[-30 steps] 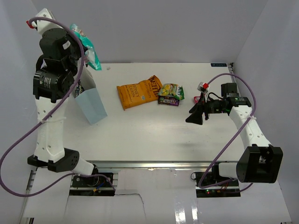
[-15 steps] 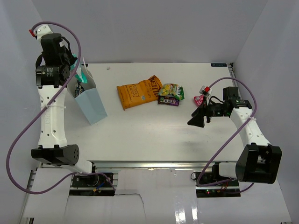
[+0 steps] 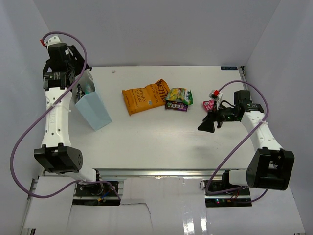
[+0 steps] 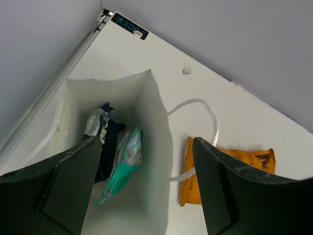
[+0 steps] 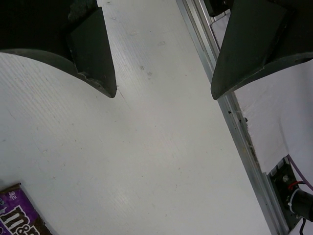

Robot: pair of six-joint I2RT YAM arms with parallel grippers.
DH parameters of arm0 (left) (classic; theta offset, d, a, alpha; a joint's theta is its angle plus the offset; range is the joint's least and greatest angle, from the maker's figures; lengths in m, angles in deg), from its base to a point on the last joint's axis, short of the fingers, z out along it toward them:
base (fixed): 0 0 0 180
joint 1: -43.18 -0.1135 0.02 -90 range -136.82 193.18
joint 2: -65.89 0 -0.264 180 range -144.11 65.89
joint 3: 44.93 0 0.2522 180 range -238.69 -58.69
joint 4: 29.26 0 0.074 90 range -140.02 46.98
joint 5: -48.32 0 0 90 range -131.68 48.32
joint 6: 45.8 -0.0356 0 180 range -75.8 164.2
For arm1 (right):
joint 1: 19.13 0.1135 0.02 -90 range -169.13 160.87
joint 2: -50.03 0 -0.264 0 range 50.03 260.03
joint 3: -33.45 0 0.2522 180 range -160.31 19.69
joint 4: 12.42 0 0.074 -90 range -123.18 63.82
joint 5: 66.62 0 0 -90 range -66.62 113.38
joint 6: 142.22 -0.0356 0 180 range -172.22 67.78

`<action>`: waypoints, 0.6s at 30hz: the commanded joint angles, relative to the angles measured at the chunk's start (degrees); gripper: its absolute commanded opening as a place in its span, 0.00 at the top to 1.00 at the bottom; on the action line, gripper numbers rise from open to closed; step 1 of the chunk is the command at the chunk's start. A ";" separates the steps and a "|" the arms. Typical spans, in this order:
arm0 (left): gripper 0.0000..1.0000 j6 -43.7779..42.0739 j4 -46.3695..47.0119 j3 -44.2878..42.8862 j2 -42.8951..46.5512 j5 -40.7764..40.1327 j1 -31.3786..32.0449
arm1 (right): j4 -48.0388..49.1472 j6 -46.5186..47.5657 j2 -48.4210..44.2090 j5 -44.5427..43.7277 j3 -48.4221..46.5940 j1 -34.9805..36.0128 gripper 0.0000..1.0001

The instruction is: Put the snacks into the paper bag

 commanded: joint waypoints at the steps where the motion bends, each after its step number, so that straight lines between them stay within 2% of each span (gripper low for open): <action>1: 0.14 1.11 2.70 -0.78 2.78 4.45 -0.28 | 0.05 -1.52 0.14 -4.36 -3.12 -0.40 0.16; 3: 0.11 1.81 2.79 -0.69 4.00 6.04 -0.28 | 1.98 -6.06 1.02 -7.18 -3.82 -0.57 0.16; 4: 0.10 2.08 2.96 -0.60 4.53 7.53 -0.28 | 3.90 -9.40 1.29 -12.77 -4.00 -0.57 0.16; 6: 0.10 3.21 4.02 -0.69 6.37 15.07 -0.28 | 8.12 -17.30 2.16 -18.33 -5.05 -0.84 0.16; 7: 0.10 3.92 4.89 -0.78 7.08 18.32 -0.37 | 9.62 -20.48 2.86 -25.41 -5.49 -0.93 0.16; 8: 0.09 4.62 5.51 -0.52 7.87 22.70 -0.28 | 10.85 -23.29 3.22 -28.79 -6.54 -0.93 0.16; 12: 0.08 7.78 10.16 5.87 15.14 30.81 -0.28 | 15.07 -34.71 7.16 -39.61 -9.27 -2.15 0.16; 15: 0.08 8.84 11.49 10.28 19.29 37.13 -0.28 | 18.15 -35.72 9.54 -38.67 -10.15 -2.77 0.16; 18: 0.08 11.65 13.42 17.74 24.91 43.89 -0.28 | 21.68 -29.41 14.72 -34.89 -14.34 -2.77 0.15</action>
